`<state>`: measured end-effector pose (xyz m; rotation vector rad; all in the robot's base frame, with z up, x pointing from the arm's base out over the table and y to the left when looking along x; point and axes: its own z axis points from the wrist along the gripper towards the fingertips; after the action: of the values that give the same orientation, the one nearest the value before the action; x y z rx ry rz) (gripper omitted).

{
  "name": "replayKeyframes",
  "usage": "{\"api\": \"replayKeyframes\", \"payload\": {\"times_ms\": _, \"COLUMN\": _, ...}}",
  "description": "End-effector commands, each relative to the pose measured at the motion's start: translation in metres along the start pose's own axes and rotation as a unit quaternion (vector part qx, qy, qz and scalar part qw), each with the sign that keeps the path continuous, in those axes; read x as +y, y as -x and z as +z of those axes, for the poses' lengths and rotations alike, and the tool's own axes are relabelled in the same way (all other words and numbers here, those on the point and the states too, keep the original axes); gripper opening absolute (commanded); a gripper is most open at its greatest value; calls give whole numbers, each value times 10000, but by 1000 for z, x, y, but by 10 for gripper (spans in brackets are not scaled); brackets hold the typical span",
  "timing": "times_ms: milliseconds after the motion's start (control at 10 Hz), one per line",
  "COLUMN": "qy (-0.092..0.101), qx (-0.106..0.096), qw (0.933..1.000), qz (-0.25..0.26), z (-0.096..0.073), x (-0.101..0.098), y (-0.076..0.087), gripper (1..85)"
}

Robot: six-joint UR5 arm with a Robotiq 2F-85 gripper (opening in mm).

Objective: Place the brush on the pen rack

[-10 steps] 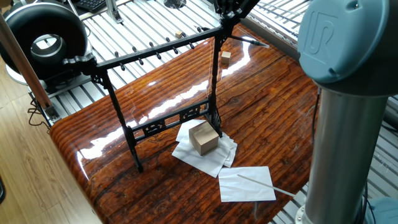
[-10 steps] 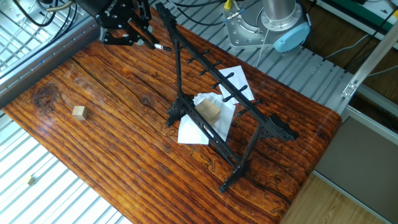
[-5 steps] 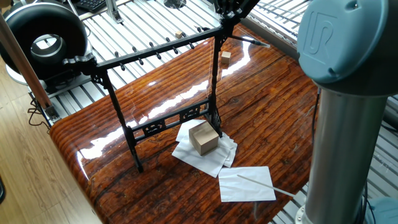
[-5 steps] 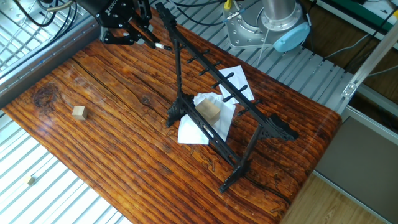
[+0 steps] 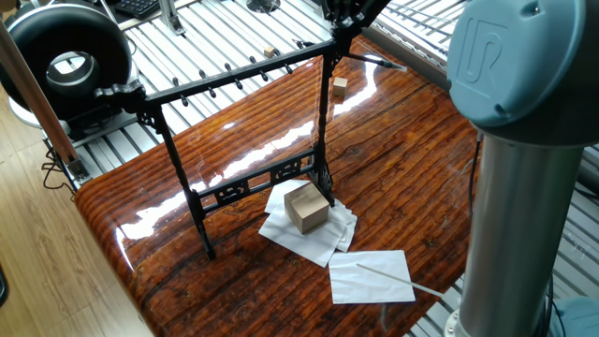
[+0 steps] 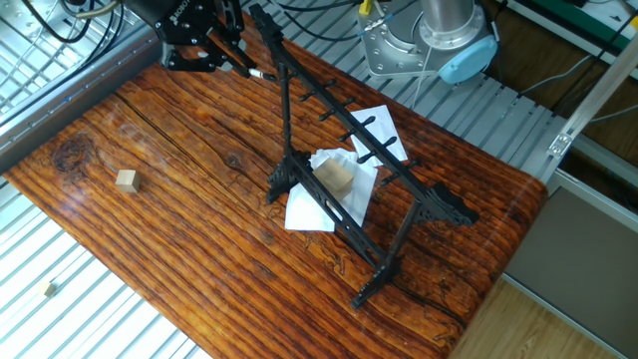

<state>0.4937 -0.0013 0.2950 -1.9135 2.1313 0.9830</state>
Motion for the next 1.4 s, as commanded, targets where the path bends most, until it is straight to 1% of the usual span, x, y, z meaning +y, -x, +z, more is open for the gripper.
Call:
{"api": "replayKeyframes", "payload": {"times_ms": 0, "qy": -20, "qx": -26, "qw": 10000, "qz": -12, "z": 0, "x": 1, "y": 5, "gripper": 10}}
{"api": "replayKeyframes", "payload": {"times_ms": 400, "qy": -75, "qx": 15, "qw": 10000, "qz": -56, "z": 0, "x": -2, "y": 4, "gripper": 10}}
{"api": "replayKeyframes", "payload": {"times_ms": 900, "qy": -29, "qx": -21, "qw": 10000, "qz": -41, "z": -3, "x": 5, "y": 6, "gripper": 10}}
{"api": "replayKeyframes", "payload": {"times_ms": 1300, "qy": -72, "qx": 37, "qw": 10000, "qz": -41, "z": -4, "x": 3, "y": 3, "gripper": 10}}
